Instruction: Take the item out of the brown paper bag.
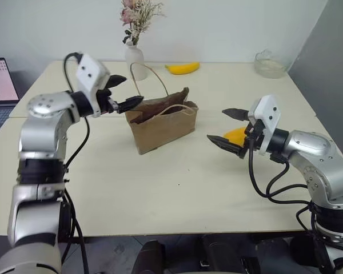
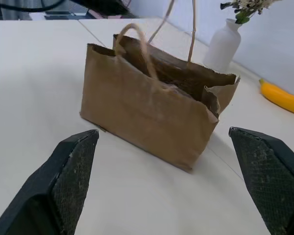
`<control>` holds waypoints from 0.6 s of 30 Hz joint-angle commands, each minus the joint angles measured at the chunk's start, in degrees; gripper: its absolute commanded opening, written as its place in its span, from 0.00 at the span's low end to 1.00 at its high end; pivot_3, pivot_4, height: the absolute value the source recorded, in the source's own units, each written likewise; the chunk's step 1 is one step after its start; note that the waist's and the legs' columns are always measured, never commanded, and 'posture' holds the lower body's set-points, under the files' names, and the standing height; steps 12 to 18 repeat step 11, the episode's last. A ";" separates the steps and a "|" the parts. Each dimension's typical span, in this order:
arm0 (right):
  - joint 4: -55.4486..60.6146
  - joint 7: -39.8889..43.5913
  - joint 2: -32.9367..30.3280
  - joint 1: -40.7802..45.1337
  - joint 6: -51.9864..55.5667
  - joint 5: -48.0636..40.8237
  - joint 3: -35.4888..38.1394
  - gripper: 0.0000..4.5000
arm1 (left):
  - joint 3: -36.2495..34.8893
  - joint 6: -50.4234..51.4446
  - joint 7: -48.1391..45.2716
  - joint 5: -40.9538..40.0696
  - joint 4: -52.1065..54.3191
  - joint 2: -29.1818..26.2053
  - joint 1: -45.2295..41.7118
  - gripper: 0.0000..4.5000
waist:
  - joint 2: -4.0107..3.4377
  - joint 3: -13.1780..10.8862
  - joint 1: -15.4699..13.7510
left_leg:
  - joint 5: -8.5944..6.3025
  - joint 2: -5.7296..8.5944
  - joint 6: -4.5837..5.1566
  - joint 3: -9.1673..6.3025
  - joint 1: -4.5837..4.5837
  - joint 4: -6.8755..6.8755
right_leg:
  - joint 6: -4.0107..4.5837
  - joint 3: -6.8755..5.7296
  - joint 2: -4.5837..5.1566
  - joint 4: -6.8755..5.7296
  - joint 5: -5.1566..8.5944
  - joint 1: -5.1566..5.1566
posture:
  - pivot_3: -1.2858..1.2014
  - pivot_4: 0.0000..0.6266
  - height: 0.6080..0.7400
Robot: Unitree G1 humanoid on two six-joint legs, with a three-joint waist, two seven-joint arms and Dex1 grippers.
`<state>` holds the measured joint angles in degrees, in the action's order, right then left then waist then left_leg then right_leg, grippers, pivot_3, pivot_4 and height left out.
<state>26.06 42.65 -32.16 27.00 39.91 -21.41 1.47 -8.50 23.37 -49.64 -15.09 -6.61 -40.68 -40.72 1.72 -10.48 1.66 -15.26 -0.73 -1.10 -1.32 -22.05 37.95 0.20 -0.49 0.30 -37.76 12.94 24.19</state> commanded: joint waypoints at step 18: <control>-3.05 -11.69 10.92 -15.36 -16.76 6.45 -1.65 1.00 | -6.79 -2.40 27.30 4.29 35.35 17.54 35.04 0.88 | 0.07 0.05 -0.46 | 0.01 0.13 -0.01 0.07 0.15 0.08 | 0.01 0.06 0.20 -0.03 -0.02 -0.16 | 0.52 0.24 1.00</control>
